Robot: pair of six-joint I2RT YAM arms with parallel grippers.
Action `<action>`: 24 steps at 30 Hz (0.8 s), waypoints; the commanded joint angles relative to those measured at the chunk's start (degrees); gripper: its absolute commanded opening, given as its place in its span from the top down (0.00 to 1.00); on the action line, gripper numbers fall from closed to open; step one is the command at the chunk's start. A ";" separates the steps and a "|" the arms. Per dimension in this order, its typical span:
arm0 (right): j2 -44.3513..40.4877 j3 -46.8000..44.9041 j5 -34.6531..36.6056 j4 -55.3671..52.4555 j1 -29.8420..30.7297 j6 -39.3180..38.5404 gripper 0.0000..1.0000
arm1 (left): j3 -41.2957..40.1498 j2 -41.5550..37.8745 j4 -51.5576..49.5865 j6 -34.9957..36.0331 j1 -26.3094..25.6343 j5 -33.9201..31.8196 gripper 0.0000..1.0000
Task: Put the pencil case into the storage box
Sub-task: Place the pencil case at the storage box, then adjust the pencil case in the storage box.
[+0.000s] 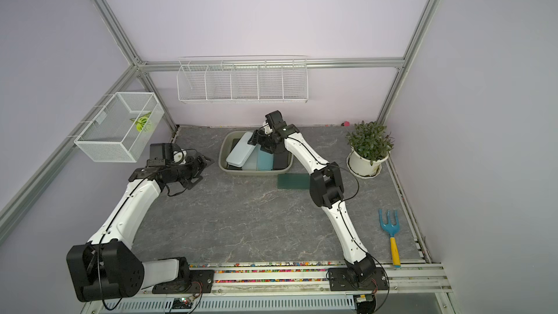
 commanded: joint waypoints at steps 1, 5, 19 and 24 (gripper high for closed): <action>-8.89 -6.79 -0.28 1.17 -0.38 -3.57 0.30 | 2.85 4.34 6.08 0.45 -0.50 -0.01 0.18; -17.03 -16.52 0.63 0.56 -1.38 -6.19 0.42 | 6.62 11.60 11.37 -0.38 -2.20 -0.80 0.45; -34.21 -38.94 -0.51 -3.08 -7.53 -11.35 0.51 | 28.98 35.59 10.11 2.96 -10.00 -10.04 0.49; -37.63 -43.18 0.10 -3.62 -9.51 -12.66 0.48 | 35.11 41.01 6.99 4.38 -10.48 -13.81 0.33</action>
